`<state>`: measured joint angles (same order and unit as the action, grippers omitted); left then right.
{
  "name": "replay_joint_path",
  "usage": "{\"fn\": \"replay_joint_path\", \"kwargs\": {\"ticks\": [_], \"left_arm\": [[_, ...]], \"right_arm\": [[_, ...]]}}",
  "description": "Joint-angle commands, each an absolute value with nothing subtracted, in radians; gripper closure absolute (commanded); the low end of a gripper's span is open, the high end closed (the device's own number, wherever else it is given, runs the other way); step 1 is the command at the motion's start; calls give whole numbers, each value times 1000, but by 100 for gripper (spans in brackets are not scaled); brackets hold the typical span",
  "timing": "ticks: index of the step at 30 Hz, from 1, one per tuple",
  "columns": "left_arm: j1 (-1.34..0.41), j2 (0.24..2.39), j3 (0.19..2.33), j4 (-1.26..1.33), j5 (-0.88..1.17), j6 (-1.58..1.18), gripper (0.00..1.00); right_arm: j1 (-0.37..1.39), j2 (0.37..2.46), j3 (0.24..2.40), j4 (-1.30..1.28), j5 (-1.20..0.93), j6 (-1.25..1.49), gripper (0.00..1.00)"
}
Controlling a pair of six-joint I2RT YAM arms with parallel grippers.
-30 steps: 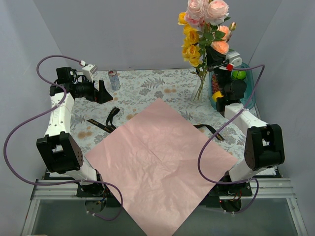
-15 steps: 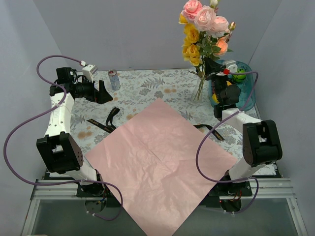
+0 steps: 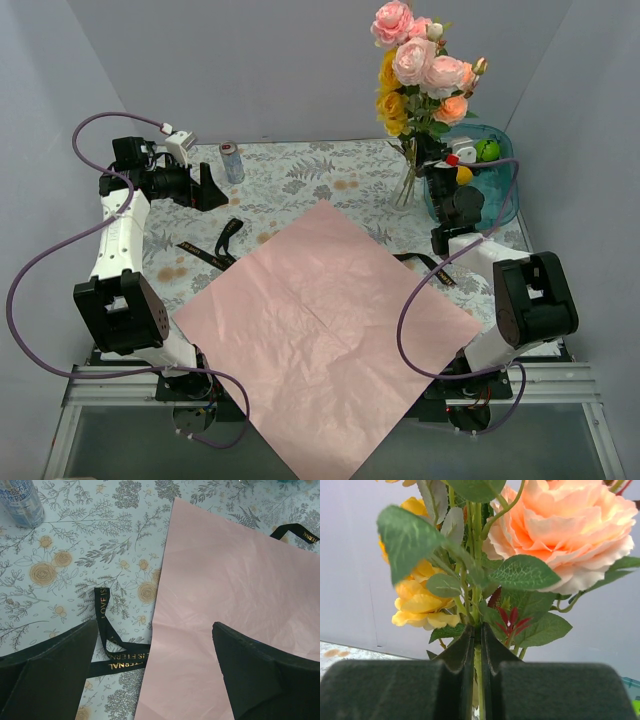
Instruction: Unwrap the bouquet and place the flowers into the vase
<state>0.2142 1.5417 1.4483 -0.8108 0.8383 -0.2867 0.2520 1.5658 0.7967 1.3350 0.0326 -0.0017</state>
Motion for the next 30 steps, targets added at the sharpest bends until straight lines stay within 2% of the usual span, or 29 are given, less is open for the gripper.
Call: {"fn": "replay_joint_path", "kwargs": {"ticks": [1, 3, 7, 12, 28, 29, 30], "left_arm": [[219, 1486, 1470, -819, 871, -282, 2], [218, 1486, 1473, -819, 873, -285, 2], [219, 1467, 1460, -802, 876, -290, 2], [221, 1447, 1437, -790, 868, -293, 2], [229, 1447, 1417, -758, 887, -308, 2], [230, 1445, 1413, -755, 888, -310, 2], [229, 1442, 1410, -753, 888, -310, 2]], "right_arm": [[270, 1516, 762, 1671, 90, -41, 82], [270, 1519, 768, 1626, 101, -38, 81], [268, 1539, 798, 1557, 118, -29, 86], [268, 1572, 827, 1528, 117, -11, 99], [268, 1611, 762, 1408, 106, -34, 99], [268, 1611, 761, 1401, 106, -37, 96], [267, 1611, 762, 1391, 103, -37, 88]]}}
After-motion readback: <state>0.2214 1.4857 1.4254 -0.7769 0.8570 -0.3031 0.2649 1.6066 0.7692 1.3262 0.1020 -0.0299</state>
